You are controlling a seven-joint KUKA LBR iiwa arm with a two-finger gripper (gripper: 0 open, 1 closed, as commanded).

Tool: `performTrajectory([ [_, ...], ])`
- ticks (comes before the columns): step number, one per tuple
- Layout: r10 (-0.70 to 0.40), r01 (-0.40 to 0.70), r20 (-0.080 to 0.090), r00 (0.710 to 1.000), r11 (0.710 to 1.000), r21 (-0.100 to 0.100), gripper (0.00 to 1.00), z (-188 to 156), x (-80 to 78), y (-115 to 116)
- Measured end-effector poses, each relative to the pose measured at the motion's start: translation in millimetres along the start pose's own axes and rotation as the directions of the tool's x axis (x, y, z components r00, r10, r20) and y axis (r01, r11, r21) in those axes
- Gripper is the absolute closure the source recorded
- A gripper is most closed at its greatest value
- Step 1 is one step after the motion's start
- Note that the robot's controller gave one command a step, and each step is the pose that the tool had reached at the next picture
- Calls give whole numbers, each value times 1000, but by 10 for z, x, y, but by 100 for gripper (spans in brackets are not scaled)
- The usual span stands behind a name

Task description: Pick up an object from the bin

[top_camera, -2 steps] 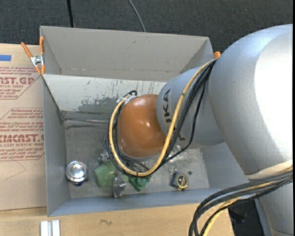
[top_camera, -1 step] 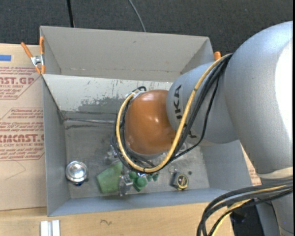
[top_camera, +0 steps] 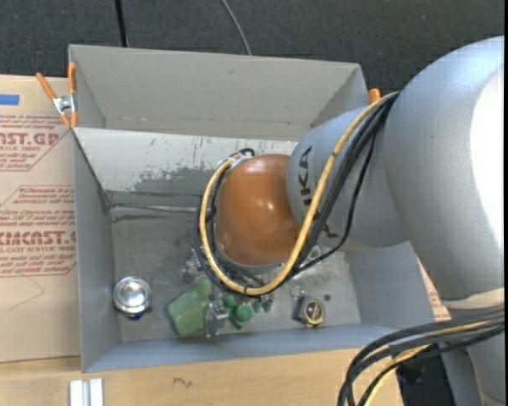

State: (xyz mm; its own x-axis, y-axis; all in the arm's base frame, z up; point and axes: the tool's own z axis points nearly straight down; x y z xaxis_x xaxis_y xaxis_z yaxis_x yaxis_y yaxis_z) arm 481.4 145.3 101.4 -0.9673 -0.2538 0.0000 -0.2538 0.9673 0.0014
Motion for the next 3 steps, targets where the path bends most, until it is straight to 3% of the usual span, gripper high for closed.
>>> performTrajectory([
  [1, -53, 53, 11, 999, 999, 1, 0, 212, -54, -1],
  [2, -16, 16, 11, 1000, 1000, 2, 0, 267, -85, 53],
  [3, -15, 15, 10, 1000, 1000, 2, 100, 260, -85, 54],
])
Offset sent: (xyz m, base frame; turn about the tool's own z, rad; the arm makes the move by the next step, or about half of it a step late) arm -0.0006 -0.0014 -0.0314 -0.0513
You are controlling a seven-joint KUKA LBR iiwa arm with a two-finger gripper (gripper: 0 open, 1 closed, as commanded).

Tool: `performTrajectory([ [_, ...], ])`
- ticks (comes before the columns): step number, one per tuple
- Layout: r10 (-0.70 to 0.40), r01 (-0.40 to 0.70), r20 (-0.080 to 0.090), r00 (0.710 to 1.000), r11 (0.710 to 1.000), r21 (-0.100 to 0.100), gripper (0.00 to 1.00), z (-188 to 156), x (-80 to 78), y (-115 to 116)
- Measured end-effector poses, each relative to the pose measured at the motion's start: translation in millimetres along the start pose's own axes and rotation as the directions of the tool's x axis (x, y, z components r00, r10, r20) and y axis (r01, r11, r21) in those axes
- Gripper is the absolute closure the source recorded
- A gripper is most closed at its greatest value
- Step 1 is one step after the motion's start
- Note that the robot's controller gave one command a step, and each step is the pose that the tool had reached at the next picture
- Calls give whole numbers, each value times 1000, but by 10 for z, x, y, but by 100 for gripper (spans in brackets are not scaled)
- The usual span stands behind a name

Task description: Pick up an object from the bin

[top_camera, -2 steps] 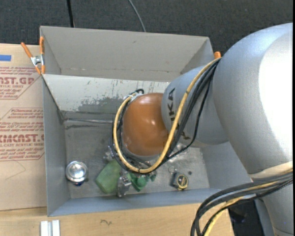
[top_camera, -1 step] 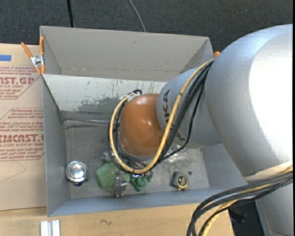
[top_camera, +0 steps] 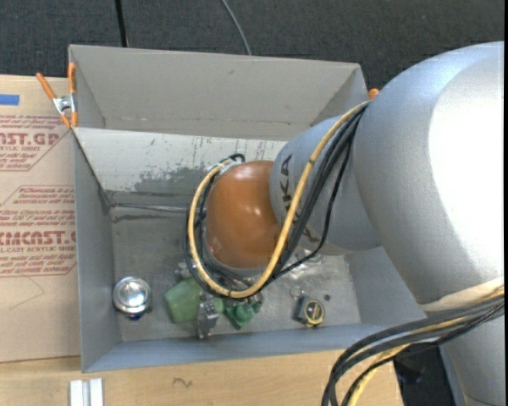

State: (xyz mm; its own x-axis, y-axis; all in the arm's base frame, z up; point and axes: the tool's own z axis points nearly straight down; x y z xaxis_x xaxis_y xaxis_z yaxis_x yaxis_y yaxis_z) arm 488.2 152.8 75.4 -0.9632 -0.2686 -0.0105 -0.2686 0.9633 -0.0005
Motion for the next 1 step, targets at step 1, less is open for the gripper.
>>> performTrajectory([
  [1, 0, 0, -2, 1000, 1000, -1, 100, -1107, -31, 6],
])
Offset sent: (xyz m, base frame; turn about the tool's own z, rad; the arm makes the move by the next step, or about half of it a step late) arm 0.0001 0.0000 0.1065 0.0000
